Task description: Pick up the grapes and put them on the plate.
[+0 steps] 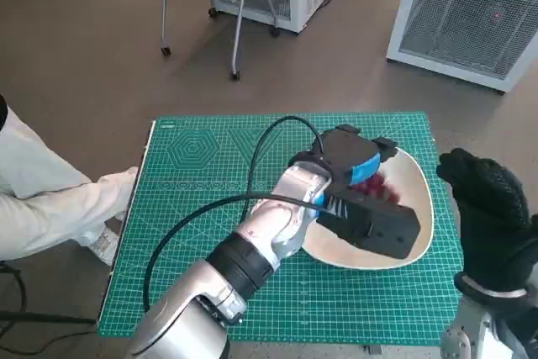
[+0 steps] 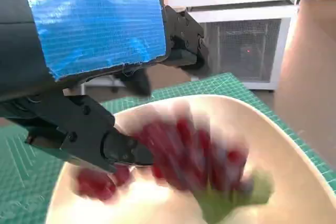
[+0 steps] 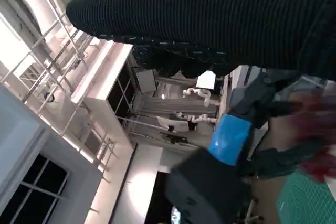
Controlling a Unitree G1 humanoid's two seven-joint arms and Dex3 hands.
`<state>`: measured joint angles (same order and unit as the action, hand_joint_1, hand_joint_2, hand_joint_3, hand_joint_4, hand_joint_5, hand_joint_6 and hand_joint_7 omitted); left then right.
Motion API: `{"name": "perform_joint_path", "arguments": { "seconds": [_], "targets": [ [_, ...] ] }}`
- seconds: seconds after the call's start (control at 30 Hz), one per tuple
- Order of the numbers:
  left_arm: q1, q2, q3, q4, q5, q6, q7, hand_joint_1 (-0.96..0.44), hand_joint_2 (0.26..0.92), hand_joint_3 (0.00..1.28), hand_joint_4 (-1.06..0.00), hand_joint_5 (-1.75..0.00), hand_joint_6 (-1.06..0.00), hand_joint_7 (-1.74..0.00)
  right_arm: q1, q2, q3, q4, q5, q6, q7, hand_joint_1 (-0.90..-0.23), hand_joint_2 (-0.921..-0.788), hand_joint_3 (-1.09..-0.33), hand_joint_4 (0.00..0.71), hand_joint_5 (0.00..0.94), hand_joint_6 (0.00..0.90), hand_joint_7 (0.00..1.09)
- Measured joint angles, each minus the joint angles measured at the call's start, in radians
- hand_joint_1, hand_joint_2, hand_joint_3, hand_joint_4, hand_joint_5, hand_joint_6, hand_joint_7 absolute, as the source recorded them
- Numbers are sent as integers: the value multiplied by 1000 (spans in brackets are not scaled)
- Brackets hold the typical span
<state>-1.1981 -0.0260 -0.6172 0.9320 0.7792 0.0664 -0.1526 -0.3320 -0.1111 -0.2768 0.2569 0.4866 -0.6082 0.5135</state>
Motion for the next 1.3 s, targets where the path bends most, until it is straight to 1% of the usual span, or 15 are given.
{"name": "perform_joint_path", "arguments": {
  "seconds": [0.13, 0.4, 0.63, 0.7, 0.8, 0.87, 0.93, 1.03, 1.1, 1.2, 1.3],
  "targets": [
    [2, 7, -3, 0, 0, -32, 36, -562, 914, 29, -139, -5, -202, -1, 0, 0, 1, 0, 0, 0, 0, -399, -921, -573, 554, 236, 269, 789],
    [17, 26, -4, 0, 2, -70, 98, -566, 921, 37, -141, -2, -213, -6, 0, 0, 3, 0, -3, 0, -3, -398, -921, -573, 555, 236, 267, 792],
    [57, 64, 1, -23, 8, -89, 168, -542, 921, 42, -147, -4, -248, -22, -1, 1, 7, 1, -16, -1, -9, -398, -921, -573, 555, 235, 267, 794],
    [90, 96, 18, -65, 1, -112, 196, -526, 921, 44, -149, -4, -265, -29, -2, 3, 9, 0, -19, -1, -10, -398, -921, -573, 555, 235, 267, 795],
    [156, 153, 73, -142, -38, -174, 245, -496, 921, 50, -141, -3, -271, -32, -1, 5, 10, 0, -20, -2, -10, -400, -921, -573, 555, 236, 266, 796],
    [196, 185, 118, -180, -77, -218, 267, -482, 921, 63, -106, -2, -233, -24, -1, 5, 9, 0, -19, -2, -10, -401, -921, -572, 555, 236, 266, 796],
    [232, 210, 174, -200, -141, -268, 275, -478, 921, 84, -56, -1, -168, -13, -2, 4, 9, 0, -19, -1, -11, -402, -921, -571, 556, 236, 266, 796],
    [286, 238, 274, -207, -272, -354, 264, -499, 921, 129, -17, 1, -92, -4, -3, 5, 12, -1, -19, -1, -11, -404, -921, -569, 557, 236, 268, 796],
    [319, 254, 336, -207, -364, -402, 234, -516, 921, 158, -7, 1, -62, -2, -3, 5, 14, -3, -20, -1, -12, -404, -921, -568, 558, 235, 272, 796],
    [357, 266, 408, -207, -496, -439, 154, -527, 921, 191, -3, 0, -47, -4, -4, 5, 16, -6, -20, -1, -12, -404, -921, -567, 559, 235, 276, 794],
    [393, 271, 474, -210, -635, -449, 48, -517, 921, 224, -10, -4, -57, -12, -8, 6, 19, -9, -20, -1, -12, -403, -921, -567, 560, 234, 278, 790]
  ]
}}
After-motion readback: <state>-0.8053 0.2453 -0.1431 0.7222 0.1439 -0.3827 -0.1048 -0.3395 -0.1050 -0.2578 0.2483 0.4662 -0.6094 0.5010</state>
